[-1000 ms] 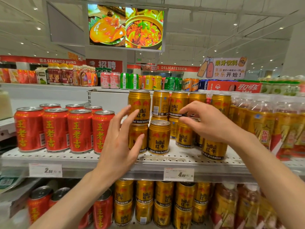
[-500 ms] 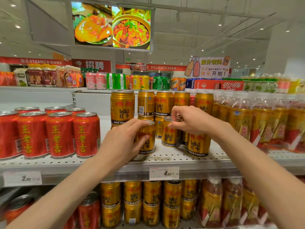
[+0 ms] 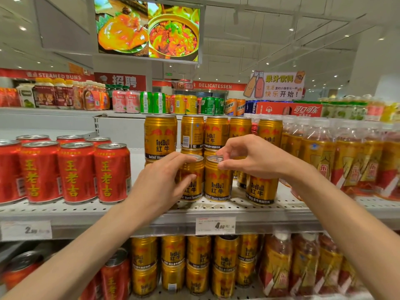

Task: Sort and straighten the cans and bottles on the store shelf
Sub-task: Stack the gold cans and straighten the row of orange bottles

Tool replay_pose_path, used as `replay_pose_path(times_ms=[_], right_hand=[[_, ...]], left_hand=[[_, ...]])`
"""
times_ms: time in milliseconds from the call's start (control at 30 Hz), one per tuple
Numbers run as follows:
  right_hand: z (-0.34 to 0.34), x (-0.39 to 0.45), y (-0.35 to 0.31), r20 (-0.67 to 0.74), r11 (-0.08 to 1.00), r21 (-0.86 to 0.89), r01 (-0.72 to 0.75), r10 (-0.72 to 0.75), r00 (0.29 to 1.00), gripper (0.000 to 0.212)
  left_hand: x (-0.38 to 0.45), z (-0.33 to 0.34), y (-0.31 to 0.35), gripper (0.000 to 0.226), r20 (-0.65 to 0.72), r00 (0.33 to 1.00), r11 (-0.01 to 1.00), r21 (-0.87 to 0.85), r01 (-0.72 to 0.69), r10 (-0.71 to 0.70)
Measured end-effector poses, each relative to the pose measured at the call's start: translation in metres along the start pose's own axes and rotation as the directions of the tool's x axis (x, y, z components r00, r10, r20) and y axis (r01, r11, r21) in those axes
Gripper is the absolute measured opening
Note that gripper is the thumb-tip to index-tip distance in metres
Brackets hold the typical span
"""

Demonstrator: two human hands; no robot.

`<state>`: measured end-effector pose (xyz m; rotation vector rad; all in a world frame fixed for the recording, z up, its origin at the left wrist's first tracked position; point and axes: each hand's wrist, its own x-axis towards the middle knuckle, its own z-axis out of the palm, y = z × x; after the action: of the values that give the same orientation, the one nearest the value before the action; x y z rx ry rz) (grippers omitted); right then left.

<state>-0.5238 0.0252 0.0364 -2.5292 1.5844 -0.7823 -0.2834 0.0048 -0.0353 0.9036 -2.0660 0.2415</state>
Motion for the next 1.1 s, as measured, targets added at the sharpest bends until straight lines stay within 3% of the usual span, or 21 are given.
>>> replay_pose_path(times_ms=[200, 300, 467, 633, 767, 900, 1100], right_hand=[[0.001, -0.002, 0.003, 0.011, 0.999, 0.053, -0.006, 0.006, 1.0, 0.015], [-0.006, -0.008, 0.005, -0.065, 0.998, 0.049, -0.025, 0.029, 0.997, 0.013], [-0.028, -0.031, 0.019, -0.208, 0.982, -0.126, -0.143, 0.115, 0.971, 0.023], [-0.022, -0.054, 0.027, -0.135, 0.928, -0.265, -0.263, 0.235, 0.963, 0.049], [-0.016, -0.061, 0.036, -0.17, 0.948, -0.18, -0.263, 0.233, 0.957, 0.051], [-0.014, -0.056, 0.033, -0.153, 0.977, -0.017, -0.214, 0.209, 0.966, 0.038], [-0.008, -0.048, 0.029, -0.143, 0.985, 0.008, -0.171, 0.17, 0.975, 0.035]], left_hand=[[-0.002, -0.003, 0.001, 0.039, -0.005, 1.0, 1.0, 0.022, -0.02, 0.02], [-0.003, -0.004, 0.004, 0.045, 0.011, 0.999, 0.995, 0.086, -0.044, 0.043], [0.014, -0.002, 0.017, 0.046, 0.011, 0.992, 0.98, 0.158, -0.124, 0.124], [0.045, 0.008, 0.029, 0.054, 0.158, 0.967, 0.957, 0.184, -0.226, 0.198], [0.052, 0.018, 0.03, 0.053, 0.256, 0.955, 0.975, 0.122, -0.186, 0.15], [0.051, 0.019, 0.029, 0.055, 0.26, 0.956, 0.982, 0.095, -0.164, 0.135], [0.049, 0.018, 0.028, 0.052, 0.244, 0.962, 0.987, 0.076, -0.143, 0.121]])
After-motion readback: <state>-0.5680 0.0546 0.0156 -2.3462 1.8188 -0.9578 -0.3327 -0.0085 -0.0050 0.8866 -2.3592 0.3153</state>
